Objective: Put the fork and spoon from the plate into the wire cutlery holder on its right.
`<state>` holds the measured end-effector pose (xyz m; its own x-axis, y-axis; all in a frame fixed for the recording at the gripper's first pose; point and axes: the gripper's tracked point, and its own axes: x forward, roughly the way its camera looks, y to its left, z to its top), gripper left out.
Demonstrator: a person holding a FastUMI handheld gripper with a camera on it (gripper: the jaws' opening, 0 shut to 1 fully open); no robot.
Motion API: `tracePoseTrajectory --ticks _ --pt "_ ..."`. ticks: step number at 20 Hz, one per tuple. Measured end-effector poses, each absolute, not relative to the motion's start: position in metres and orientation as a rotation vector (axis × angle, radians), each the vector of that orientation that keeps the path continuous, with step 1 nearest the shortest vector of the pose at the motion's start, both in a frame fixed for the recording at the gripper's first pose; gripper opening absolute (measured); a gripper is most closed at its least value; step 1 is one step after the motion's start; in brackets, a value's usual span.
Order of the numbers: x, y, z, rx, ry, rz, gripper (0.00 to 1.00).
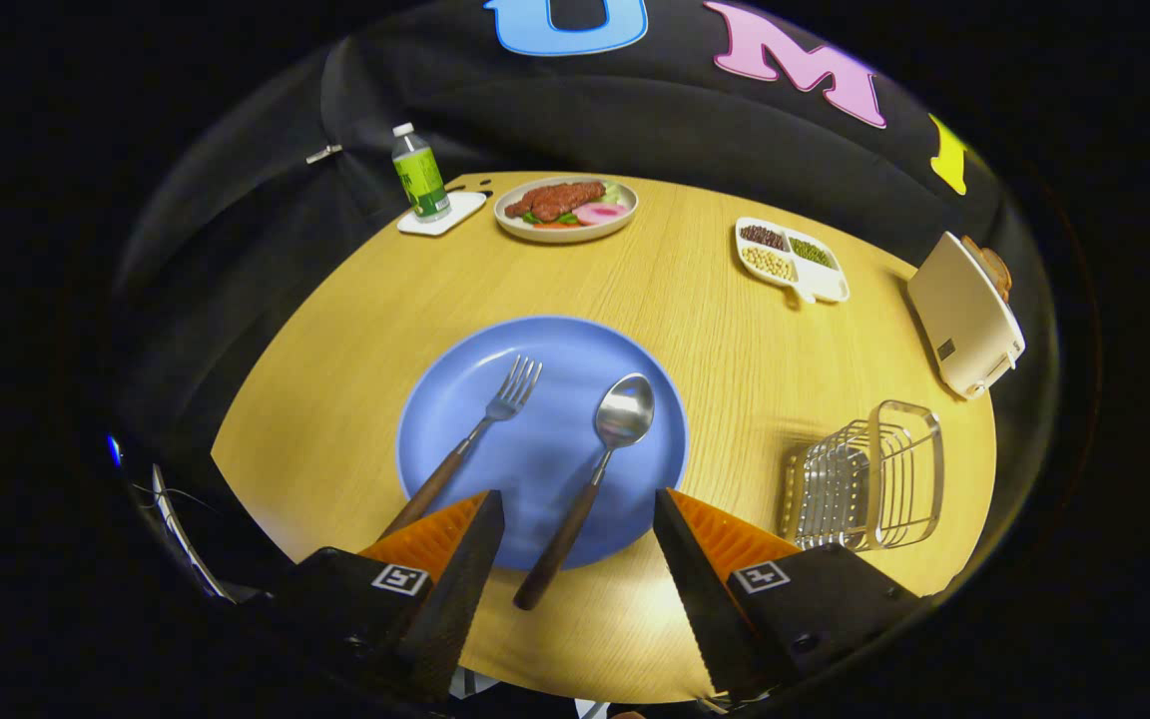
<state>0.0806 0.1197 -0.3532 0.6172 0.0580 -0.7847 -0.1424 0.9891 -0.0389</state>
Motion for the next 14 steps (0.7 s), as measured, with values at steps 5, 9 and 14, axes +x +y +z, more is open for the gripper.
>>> tracePoseTrajectory --ticks 5,9,14 --pt "0.089 0.127 -0.372 -0.061 0.959 0.096 0.76" --pt "0.089 0.127 -0.381 -0.036 1.018 0.061 0.46" --pt "0.093 0.126 -0.387 0.026 1.065 0.039 0.24"
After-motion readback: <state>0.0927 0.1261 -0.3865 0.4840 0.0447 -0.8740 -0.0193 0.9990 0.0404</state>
